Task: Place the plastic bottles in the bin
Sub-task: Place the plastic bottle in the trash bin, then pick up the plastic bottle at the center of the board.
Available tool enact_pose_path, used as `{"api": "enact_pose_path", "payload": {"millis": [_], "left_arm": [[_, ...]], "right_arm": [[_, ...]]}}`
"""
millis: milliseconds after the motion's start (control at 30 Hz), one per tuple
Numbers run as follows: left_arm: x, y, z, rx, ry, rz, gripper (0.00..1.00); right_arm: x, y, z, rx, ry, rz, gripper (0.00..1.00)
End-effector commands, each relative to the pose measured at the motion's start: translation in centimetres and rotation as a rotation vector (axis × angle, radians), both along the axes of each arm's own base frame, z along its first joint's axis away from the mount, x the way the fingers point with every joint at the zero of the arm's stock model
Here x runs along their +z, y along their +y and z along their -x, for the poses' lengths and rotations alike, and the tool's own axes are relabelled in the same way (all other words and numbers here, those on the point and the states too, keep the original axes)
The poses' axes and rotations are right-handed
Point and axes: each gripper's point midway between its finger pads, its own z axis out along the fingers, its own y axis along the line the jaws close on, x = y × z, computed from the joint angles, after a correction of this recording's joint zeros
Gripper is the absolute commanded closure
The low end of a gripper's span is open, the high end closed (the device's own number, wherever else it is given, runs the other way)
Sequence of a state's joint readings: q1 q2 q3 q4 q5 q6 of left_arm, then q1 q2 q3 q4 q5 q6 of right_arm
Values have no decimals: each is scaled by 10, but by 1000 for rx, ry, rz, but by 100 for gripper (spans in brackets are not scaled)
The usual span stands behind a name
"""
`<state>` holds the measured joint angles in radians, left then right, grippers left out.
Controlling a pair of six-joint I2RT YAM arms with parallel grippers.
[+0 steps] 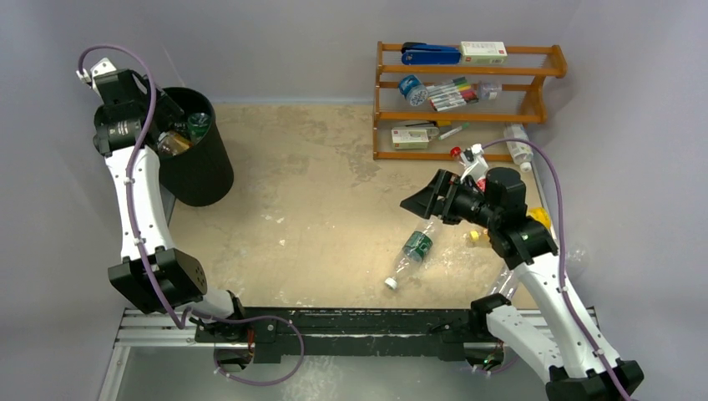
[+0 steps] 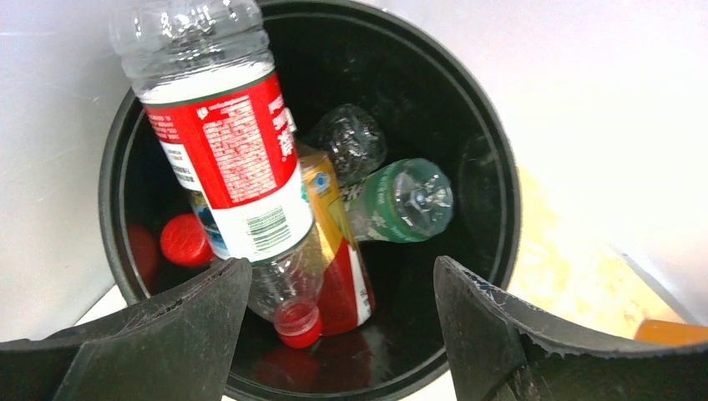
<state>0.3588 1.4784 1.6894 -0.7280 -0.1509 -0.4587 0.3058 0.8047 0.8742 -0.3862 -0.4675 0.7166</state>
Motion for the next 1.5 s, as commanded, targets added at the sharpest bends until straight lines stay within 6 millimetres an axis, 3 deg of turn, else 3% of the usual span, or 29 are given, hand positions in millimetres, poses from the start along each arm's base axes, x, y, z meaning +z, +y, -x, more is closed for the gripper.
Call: {"api": "enact_pose_path", "payload": {"millis": [0, 200, 467, 500, 700, 900, 1133, 1300, 1433, 1467], "left_arm": [[53, -20, 1, -74, -142, 27, 20], [71, -79, -3, -259, -174, 81, 18], [74, -212, 2, -559, -150, 116, 17], [72, -228, 4, -590, -143, 119, 17], [50, -313, 30, -763, -59, 84, 16], [8, -392, 67, -911, 44, 28, 16], [-45, -448, 103, -1025, 127, -26, 16], [-79, -465, 118, -1057, 175, -37, 16], [-97, -475, 125, -1059, 197, -58, 16], [-100, -475, 126, -1055, 205, -62, 16]], "right_arm": [[15, 6, -4, 24, -47, -36, 0], [20, 6, -7, 21, -54, -40, 0], [39, 0, -13, -22, -86, -20, 0], [47, -1, -13, -29, -109, -21, 0], [53, -8, -6, -71, -117, -34, 0], [50, -18, -8, -128, -118, -2, 0], [47, -46, -15, -296, -130, 54, 0], [37, -49, -22, -316, -120, 86, 0], [39, -44, -25, -278, -147, 86, 0], [30, -44, -25, -273, -135, 100, 0]]}}
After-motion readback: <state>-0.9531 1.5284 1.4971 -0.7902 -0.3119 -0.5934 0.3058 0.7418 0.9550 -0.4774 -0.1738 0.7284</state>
